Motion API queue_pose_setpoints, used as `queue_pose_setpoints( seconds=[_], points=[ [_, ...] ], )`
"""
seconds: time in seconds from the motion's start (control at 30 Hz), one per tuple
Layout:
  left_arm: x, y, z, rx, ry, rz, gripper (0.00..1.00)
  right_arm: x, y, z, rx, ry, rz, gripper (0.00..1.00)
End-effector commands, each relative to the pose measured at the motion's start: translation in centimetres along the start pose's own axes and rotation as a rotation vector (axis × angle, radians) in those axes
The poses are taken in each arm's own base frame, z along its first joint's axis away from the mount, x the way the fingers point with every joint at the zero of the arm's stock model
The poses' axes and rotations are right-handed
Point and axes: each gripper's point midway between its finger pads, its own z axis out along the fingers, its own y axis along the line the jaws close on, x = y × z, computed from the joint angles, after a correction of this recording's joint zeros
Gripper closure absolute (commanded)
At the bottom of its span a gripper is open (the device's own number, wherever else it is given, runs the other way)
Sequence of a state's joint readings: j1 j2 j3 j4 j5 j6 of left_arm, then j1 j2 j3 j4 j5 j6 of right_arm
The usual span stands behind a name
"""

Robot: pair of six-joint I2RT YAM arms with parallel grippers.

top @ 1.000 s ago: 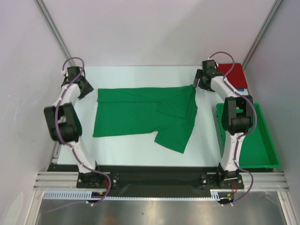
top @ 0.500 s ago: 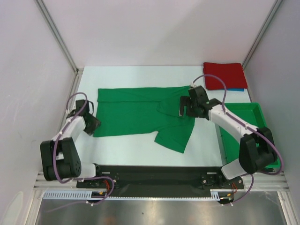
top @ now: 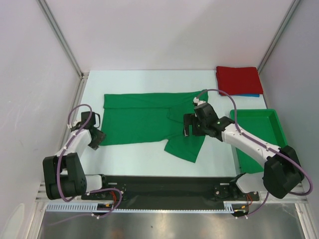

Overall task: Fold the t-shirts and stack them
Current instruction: Fold the tshirt

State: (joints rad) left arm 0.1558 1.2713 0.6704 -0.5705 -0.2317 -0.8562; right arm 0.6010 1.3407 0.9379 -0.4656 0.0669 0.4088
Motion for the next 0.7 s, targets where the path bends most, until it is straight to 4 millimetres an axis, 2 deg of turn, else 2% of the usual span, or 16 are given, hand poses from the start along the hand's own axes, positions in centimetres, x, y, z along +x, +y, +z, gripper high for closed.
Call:
queue_pose_setpoints(
  seconds=[0.0, 0.33, 0.47, 0.53, 0.6, 0.67],
  points=[
    [-1.4, -0.3, 0.4, -0.022, -0.041, -0.036, 0.51, 0.1, 0.4, -0.8, -0.033, -0.029, 0.006, 0.07],
    [-0.7, -0.1, 2.6, -0.042, 0.011, -0.049, 0.53, 0.6, -0.2, -1.3, -0.029, -0.028, 0.023, 0.08],
    [-0.4, 0.2, 2.8, -0.046, 0.019, -0.048, 0.62, 1.1, -0.3, -1.5, -0.028, -0.020, 0.059, 0.11],
    [-0.4, 0.3, 2.6, -0.039, 0.016, -0.052, 0.64, 1.5, -0.8, -1.4, -0.017, -0.018, 0.097, 0.12],
    [-0.2, 0.7, 2.6, -0.039, 0.015, -0.053, 0.73, 2.4, -2.1, -0.9, 0.001, 0.003, 0.183, 0.15],
    [-0.1, 0.7, 2.5, -0.027, 0.013, -0.055, 0.81, 3.5, -3.4, -0.1, 0.003, 0.034, 0.270, 0.27]
  ],
)
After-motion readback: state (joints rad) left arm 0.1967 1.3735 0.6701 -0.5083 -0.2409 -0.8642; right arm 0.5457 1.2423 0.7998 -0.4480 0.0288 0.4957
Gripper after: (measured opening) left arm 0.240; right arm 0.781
